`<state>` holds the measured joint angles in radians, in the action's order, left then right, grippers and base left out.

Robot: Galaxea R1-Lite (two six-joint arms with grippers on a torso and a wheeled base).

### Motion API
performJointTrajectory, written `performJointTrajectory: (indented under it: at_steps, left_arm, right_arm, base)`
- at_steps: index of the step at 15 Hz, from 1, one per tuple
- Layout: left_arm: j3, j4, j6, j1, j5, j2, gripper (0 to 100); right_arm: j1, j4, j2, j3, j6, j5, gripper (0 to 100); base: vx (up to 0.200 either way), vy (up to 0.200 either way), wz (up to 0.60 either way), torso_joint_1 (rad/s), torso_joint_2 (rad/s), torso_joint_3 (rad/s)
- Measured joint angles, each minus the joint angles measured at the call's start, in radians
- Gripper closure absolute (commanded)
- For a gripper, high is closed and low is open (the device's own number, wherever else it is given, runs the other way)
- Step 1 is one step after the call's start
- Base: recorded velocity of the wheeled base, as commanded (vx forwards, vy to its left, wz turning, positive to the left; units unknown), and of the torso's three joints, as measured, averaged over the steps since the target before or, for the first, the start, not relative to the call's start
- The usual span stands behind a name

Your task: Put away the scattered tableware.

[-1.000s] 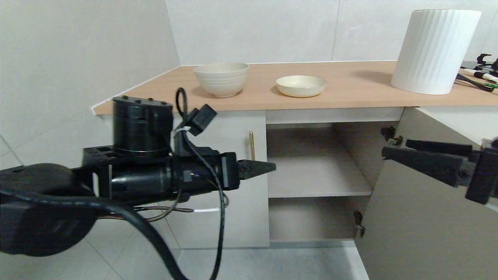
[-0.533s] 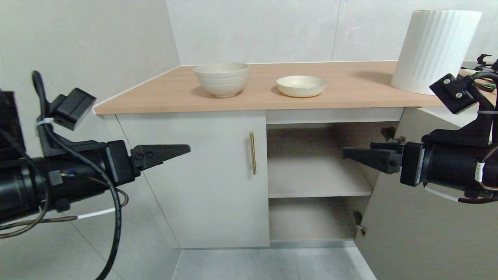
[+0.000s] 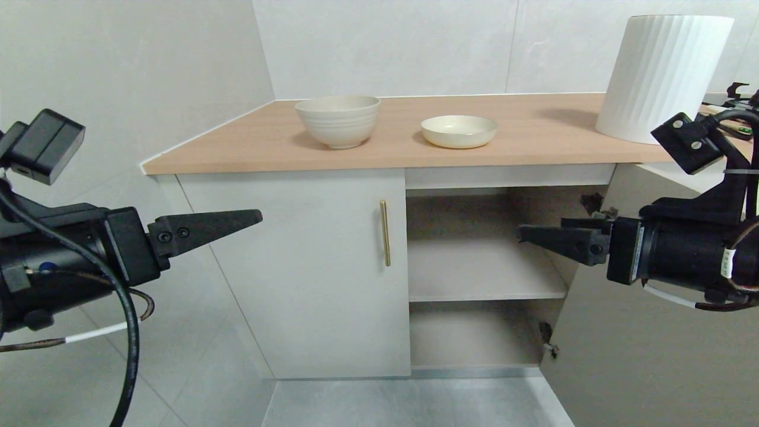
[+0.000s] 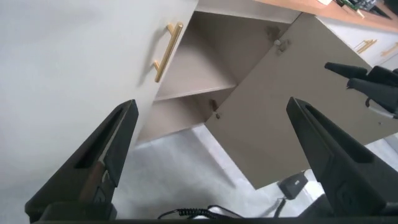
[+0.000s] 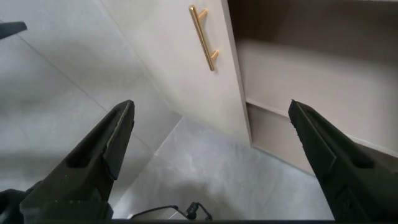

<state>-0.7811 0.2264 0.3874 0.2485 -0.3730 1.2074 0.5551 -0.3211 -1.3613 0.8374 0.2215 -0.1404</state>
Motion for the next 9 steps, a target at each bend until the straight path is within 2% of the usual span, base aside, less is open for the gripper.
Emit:
performJointTrajectory:
  at_steps: [2,9]
  left_arm:
    - [-0.011,0.001,-0.021,0.000,0.000,0.004,0]
    - [-0.042,0.000,-0.024,0.000,0.000,0.028,0]
  right_arm:
    - [0.009,-0.028,0.000,0.002,0.017,0.000,0]
    - [0.028,-0.058,-0.001,-0.001,0.047,0.000,0]
  base:
    - [0.200,0.000,0.00,-0.005,0.00,0.005]
    - [0.200,0.000,0.00,0.004,0.00,0.002]
